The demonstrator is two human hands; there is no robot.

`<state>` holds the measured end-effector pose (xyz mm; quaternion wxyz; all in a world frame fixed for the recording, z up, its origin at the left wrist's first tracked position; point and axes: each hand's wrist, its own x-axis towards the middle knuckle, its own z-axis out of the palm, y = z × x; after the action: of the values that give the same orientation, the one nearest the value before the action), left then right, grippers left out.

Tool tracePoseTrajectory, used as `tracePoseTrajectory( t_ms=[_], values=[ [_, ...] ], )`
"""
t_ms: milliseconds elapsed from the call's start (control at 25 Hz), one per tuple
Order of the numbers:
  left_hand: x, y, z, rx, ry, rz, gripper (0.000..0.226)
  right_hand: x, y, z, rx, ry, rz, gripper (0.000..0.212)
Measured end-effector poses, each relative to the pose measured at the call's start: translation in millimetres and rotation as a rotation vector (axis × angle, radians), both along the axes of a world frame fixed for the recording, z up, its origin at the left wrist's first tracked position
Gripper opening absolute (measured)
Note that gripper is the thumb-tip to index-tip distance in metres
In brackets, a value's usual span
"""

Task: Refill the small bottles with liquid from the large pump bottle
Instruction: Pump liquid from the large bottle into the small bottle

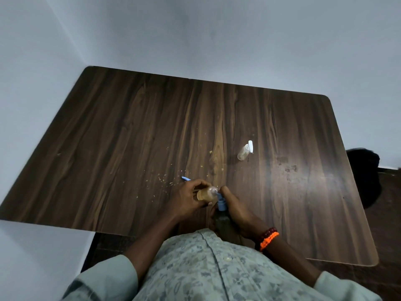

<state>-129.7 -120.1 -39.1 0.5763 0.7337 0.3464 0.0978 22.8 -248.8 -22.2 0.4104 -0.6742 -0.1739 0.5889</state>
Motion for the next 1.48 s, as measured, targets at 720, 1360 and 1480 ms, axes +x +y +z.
tracePoseTrajectory(
  t_ms=[720,1360,1480],
  values=[
    [-2.0,0.7,-3.0,-0.037,-0.024,0.029,0.040,-5.8,-0.1,-4.6,0.047,-0.001,-0.107,0.069],
    [-2.9,2.3,-9.9,-0.056,-0.035,0.009,0.042,-5.5,0.0,3.2,0.070,0.009,-0.116,0.068],
    [-2.3,0.9,-11.2,-0.033,-0.025,-0.010,0.043,-3.8,-1.5,5.3,0.066,-0.018,-0.105,0.070]
  ],
)
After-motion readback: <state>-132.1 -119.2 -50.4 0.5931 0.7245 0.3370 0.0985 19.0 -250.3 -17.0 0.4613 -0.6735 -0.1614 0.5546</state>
